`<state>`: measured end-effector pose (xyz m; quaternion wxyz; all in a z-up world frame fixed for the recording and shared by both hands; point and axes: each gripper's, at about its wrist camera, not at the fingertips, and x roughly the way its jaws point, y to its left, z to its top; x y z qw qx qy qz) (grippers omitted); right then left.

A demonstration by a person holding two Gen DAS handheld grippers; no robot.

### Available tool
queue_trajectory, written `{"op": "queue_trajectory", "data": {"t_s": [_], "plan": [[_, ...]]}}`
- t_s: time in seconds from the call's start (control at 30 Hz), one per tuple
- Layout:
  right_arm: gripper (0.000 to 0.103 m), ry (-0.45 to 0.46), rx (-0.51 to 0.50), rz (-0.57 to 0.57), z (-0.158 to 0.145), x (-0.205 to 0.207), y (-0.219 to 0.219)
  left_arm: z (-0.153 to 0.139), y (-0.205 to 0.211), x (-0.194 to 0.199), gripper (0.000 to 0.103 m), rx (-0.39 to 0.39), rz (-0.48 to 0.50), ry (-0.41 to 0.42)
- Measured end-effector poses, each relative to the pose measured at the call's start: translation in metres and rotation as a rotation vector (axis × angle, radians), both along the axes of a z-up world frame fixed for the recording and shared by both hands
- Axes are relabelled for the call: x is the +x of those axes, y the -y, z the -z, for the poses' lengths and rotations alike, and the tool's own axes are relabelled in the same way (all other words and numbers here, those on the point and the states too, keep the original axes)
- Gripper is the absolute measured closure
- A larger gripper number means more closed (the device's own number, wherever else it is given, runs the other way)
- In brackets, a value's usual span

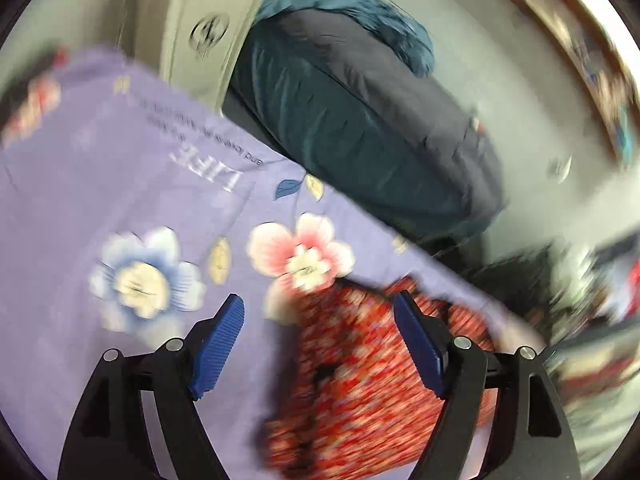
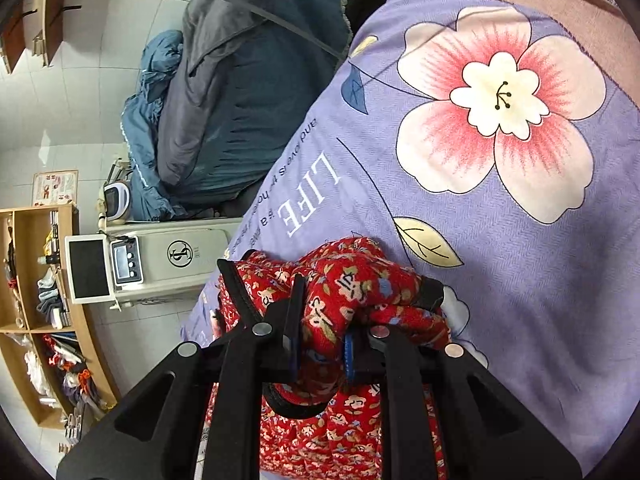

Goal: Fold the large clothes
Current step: 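Fold the hem up toward the collar with both grippers and release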

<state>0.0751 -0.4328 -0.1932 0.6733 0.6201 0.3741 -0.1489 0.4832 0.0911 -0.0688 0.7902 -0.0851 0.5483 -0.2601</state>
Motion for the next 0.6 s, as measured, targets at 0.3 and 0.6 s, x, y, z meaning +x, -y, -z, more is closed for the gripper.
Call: {"op": "queue_trajectory", "data": {"t_s": [0.3, 0.6], "plan": [[0.055, 0.113, 0.193, 0.185, 0.002, -0.026, -0.001, 0.041, 0.107, -0.181, 0.015, 0.245, 0.331, 0.227], [0.029, 0.157, -0.072, 0.137, -0.069, -0.061, -0.022, 0.086, 0.164, -0.196, 0.011, 0.398, 0.323, 0.215]]}}
